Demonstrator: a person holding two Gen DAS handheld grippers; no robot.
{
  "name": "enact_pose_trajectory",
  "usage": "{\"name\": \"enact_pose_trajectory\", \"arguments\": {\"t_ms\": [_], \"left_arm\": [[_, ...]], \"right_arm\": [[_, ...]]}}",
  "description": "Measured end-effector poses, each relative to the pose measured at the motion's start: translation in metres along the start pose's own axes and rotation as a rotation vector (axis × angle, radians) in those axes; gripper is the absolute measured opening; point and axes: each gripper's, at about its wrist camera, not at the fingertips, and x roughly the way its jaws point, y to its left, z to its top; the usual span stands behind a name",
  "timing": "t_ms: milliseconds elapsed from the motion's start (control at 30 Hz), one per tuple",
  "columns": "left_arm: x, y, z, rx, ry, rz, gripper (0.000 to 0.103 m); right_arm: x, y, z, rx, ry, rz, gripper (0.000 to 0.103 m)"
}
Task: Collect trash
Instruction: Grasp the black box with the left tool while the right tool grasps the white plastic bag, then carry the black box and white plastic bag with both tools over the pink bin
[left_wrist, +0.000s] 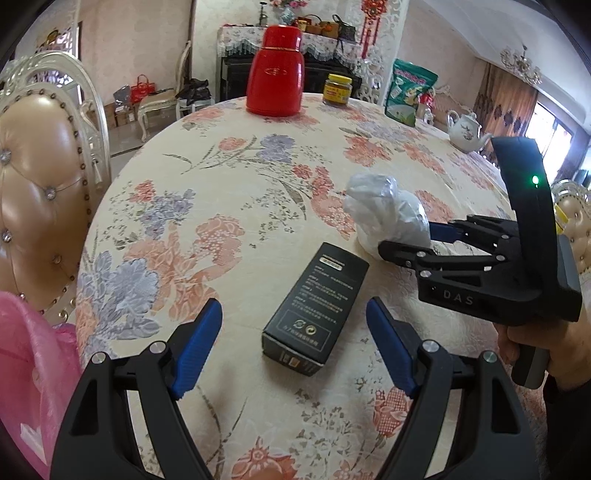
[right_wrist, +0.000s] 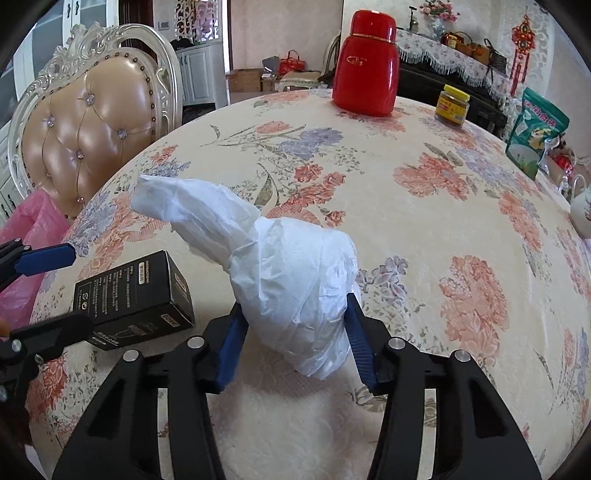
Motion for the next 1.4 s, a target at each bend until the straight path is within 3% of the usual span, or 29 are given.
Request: {"name": "enact_pose_trajectory", "arguments": {"t_ms": [200, 267, 333, 433, 867, 1400], "left_arm": [[0.014, -0.009, 0.001, 0.048, 0.026, -0.007, 0.076], [0.018, -0.012, 0.001, 0.068, 0.039, -0.001, 0.066], [0.021, -0.015, 0.0, 0.083, 0.05, 0.012, 0.05], [0.021, -0.017, -0.002, 0.106, 0.057, 0.033, 0.038], [-0.027, 0.0, -0.012, 0.015, -0.031, 0.055, 0.038], [-0.104, 0.036, -0.03, -0.056, -0.133, 0.116, 0.038]], "right_arm": [[-0.006, -0.002, 0.0, 0.004, -0.006, -0.003, 0.038], [-0.008, -0.003, 0.0, 0.008, -0.01, -0.006, 0.038], [-0.011, -0.004, -0.002, 0.018, -0.014, -0.009, 0.037], [-0.017, -0.005, -0.004, 0.028, -0.021, -0.01, 0.037], [-0.057, 0.013, -0.01, 0.07, -0.087, -0.015, 0.037], [-0.101, 0.071, -0.007, 0.037, -0.155, 0.022, 0.037]]}}
